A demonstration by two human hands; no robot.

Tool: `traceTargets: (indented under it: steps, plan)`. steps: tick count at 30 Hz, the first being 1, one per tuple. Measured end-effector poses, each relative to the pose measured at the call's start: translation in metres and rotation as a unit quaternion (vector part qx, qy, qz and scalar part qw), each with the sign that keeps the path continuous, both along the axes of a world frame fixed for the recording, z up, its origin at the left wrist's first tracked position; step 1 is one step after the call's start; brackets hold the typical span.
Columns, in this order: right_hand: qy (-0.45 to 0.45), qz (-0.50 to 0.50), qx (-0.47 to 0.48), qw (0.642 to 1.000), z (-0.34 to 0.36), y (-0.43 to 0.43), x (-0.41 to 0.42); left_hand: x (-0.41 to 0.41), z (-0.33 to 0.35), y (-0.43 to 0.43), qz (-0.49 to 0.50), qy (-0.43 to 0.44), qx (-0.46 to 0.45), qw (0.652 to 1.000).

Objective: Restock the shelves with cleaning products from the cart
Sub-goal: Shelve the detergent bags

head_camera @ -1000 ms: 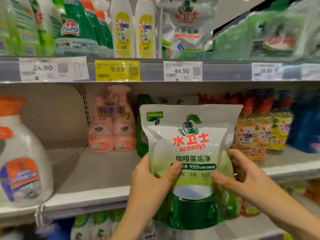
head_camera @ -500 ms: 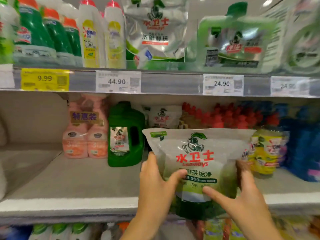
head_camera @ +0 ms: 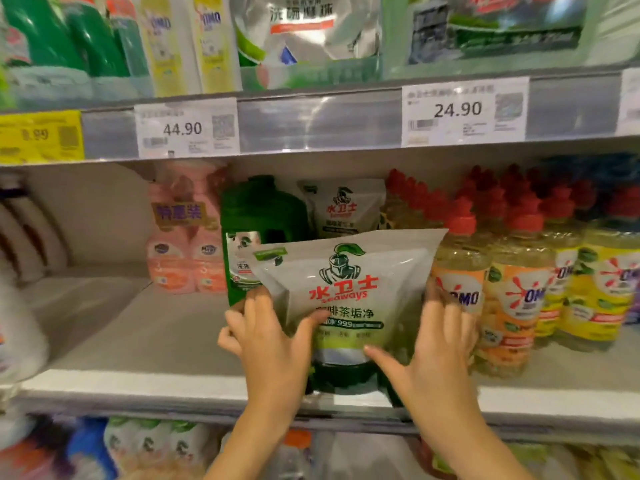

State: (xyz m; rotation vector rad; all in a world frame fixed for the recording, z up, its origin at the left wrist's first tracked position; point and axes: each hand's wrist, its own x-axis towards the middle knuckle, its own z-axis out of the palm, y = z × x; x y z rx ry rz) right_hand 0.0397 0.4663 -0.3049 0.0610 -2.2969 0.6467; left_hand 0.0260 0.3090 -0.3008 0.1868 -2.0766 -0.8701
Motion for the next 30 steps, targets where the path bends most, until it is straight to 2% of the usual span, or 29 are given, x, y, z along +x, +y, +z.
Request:
traceTargets:
  steps: [2,4,6,8,10,12,14,16,19,21,25,26,30]
  plan:
    - [-0.023,-0.037,0.021,0.999,0.001,-0.004,-0.003,-0.004,0.002,0.000,0.005,-0.034,-0.013,0.999]
    - [-0.030,-0.058,0.048,0.997,0.003,-0.004,-0.002,-0.006,0.010,0.001,0.002,-0.106,-0.032,0.994]
    - [-0.014,-0.065,0.074,0.995,0.001,-0.005,0.004,-0.003,0.016,-0.003,0.005,-0.113,-0.060,0.992]
    - [0.063,-0.050,0.079,0.994,-0.005,-0.007,0.015,0.010,0.013,-0.010,-0.021,-0.017,-0.062,0.998]
    - [0.152,0.022,0.105,0.982,-0.011,-0.011,0.027,0.031,0.003,-0.013,-0.053,0.108,-0.076,0.990]
    - [0.145,0.111,0.148,0.972,-0.016,-0.016,0.033,0.049,-0.010,-0.013,-0.117,0.164,-0.107,0.974]
    - [0.055,0.155,0.198,0.966,-0.018,-0.022,0.029,0.056,-0.020,-0.011,-0.206,0.113,-0.150,0.960]
    - [-0.029,0.166,0.217,0.961,-0.021,-0.028,0.020,0.051,-0.014,-0.008,-0.256,-0.014,-0.223,0.941]
    - [-0.077,0.153,0.198,0.965,-0.025,-0.030,0.007,0.031,-0.008,0.001,-0.215,-0.206,-0.217,0.930]
    - [-0.095,0.141,0.169,0.971,-0.024,-0.032,-0.001,0.020,-0.007,0.009,-0.173,-0.281,-0.225,0.917]
    - [-0.136,0.127,0.161,0.969,-0.023,-0.041,-0.026,-0.002,0.000,0.017,-0.148,-0.352,-0.245,0.891]
    - [-0.162,0.138,0.171,0.962,-0.024,-0.043,-0.032,-0.008,-0.004,0.016,-0.165,-0.333,-0.234,0.898]
    - [-0.215,0.138,0.201,0.945,-0.017,-0.047,-0.061,-0.026,-0.005,0.016,-0.237,-0.353,-0.131,0.896]
